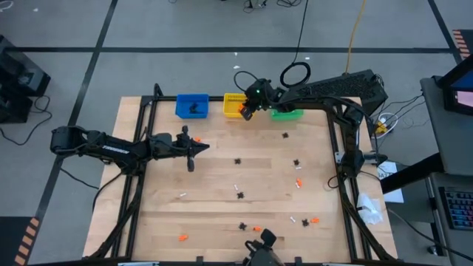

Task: Sort Halloween decoration
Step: Put the black spider toy into the blue bin

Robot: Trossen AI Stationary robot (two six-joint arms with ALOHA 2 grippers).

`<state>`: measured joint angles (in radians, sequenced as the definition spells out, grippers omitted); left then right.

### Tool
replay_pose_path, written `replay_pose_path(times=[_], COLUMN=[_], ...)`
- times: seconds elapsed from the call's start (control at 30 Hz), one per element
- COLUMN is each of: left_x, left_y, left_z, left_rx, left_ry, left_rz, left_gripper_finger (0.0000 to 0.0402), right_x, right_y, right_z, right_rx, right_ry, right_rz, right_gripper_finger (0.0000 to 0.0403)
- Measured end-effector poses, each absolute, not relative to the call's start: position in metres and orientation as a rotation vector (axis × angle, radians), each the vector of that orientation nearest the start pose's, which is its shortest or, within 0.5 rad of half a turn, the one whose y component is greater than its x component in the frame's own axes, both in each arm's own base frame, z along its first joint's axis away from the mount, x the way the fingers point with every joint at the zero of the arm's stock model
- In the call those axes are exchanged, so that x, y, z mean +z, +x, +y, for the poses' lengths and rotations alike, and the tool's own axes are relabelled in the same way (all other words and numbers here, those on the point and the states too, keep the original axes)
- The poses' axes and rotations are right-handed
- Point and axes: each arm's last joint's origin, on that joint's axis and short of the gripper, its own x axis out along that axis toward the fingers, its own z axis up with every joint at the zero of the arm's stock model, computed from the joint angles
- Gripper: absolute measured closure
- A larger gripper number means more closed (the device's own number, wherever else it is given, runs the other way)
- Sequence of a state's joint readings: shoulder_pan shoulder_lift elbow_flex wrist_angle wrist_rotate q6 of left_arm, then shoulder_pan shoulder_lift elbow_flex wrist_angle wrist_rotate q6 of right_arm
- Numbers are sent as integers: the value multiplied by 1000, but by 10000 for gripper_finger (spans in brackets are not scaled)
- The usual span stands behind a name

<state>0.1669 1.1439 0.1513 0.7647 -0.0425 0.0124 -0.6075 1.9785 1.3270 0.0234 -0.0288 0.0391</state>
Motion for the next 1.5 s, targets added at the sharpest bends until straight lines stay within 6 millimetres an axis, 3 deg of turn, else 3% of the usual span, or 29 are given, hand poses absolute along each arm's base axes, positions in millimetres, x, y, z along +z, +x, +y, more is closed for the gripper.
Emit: replay_pose_path(times=[0.17, 0.27, 0.37, 0.6, 0.73, 0.87, 1.1, 1.33, 1.5], left_x=[149, 148, 148, 148, 148, 148, 148, 147, 147], left_y=[186, 186, 186, 186, 186, 186, 186, 186, 186], left_z=[33, 33, 33, 33, 33, 33, 33, 33, 32], left_rx=[207, 209, 218, 221, 221, 221, 222, 221, 216], left_ry=[-2, -1, 0, 1, 1, 0, -6, -7, -7], left_rz=[240, 243, 245, 250, 247, 243, 243, 252, 257], left_gripper_finger=[402, 402, 402, 402, 402, 402, 402, 402, 402], right_x=[218, 241, 249, 219, 197, 178, 161, 137, 131], right_y=[345, 333, 315, 255, 224, 206, 202, 209, 213], right_z=[-236, -221, -202, -151, -126, -122, -134, -141, -143], right_rx=[-566, -552, -548, -568, -608, -746, -819, -825, -815], right_ry=[232, 210, 213, 376, 483, 542, 604, 649, 647], right_rz=[614, 648, 709, 778, 804, 828, 853, 919, 913], right_gripper_finger=[260, 278, 308, 330, 307, 272, 232, 233, 233])
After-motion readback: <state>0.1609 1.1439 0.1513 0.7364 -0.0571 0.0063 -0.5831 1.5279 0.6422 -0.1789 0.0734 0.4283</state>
